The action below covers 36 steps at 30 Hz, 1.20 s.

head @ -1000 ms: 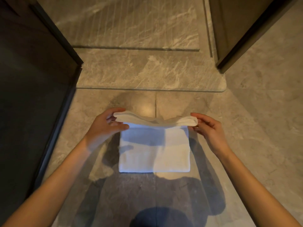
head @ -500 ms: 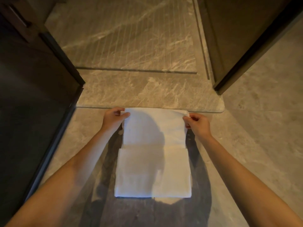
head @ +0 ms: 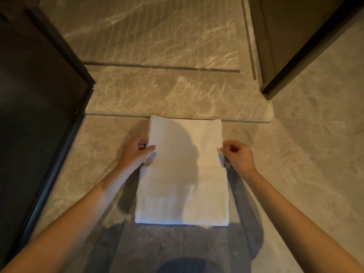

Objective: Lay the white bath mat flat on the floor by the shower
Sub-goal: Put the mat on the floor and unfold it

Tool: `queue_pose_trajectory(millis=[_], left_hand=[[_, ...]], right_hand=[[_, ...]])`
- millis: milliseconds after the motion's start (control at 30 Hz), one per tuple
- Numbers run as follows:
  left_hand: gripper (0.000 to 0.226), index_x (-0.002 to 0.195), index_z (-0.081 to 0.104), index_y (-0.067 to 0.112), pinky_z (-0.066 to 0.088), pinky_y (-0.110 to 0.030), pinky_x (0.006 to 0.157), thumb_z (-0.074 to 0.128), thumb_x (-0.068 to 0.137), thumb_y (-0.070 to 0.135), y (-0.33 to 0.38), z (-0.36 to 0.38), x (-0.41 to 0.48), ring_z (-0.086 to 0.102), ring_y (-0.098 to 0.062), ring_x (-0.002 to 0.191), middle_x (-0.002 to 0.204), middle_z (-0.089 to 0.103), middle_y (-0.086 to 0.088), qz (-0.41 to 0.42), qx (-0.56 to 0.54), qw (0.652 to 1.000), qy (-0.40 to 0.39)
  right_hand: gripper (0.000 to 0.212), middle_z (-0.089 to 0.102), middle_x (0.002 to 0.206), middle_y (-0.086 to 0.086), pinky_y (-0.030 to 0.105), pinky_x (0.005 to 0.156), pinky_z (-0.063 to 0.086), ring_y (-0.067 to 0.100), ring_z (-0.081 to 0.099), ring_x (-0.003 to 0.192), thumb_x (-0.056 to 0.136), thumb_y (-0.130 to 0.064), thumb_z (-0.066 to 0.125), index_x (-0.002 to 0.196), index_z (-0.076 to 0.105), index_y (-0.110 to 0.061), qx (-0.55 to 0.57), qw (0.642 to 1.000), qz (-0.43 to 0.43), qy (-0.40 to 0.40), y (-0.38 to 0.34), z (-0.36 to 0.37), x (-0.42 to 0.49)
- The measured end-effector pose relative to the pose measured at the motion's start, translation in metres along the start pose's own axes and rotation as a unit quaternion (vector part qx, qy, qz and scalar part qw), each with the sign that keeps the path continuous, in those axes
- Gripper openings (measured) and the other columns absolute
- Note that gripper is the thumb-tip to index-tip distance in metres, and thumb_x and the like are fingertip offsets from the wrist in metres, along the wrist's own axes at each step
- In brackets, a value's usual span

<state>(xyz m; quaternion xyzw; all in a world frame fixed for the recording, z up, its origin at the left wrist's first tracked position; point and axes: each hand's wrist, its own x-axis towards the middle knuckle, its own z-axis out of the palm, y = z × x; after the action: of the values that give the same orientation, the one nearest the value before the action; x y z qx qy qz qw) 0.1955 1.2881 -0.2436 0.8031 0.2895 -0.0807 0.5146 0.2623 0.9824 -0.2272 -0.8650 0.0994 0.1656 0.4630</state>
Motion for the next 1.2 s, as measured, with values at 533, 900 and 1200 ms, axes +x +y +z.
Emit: queue_pose_trajectory(millis=[533,900,1200], left_hand=[[0.042,0.118,0.062,0.012,0.040,-0.021,0.082,0.074,0.079,0.022,-0.022,-0.013,-0.033,0.055,-0.009,0.099,0.109,0.060,0.003,0.015,0.133,0.983,-0.129],[0.014,0.091,0.066,0.019,0.045,-0.019,0.066,0.073,0.078,0.020,-0.016,-0.025,-0.044,0.062,-0.009,0.081,0.087,0.065,0.004,0.040,0.127,0.981,-0.141],[0.016,0.080,0.064,0.028,0.041,-0.013,0.060,0.074,0.072,0.019,0.024,-0.069,-0.129,0.058,0.006,0.062,0.068,0.065,0.012,0.035,0.051,0.981,-0.183]], right_hand=[[0.033,0.055,0.070,0.002,0.027,0.077,0.049,0.014,0.055,0.065,0.073,-0.006,0.077,0.104,0.067,-0.004,-0.007,0.989,0.085,-0.124,0.038,-0.007,-0.031],[0.021,0.059,0.077,0.020,0.021,0.069,0.051,0.020,0.059,0.076,0.076,0.002,0.070,0.074,0.068,-0.018,0.047,0.990,0.076,-0.112,0.013,-0.016,-0.053],[0.018,0.056,0.078,0.010,0.007,0.058,0.043,0.015,0.052,0.071,0.073,0.008,0.069,0.090,0.065,0.004,0.014,0.993,0.072,-0.088,-0.027,-0.052,-0.124]])
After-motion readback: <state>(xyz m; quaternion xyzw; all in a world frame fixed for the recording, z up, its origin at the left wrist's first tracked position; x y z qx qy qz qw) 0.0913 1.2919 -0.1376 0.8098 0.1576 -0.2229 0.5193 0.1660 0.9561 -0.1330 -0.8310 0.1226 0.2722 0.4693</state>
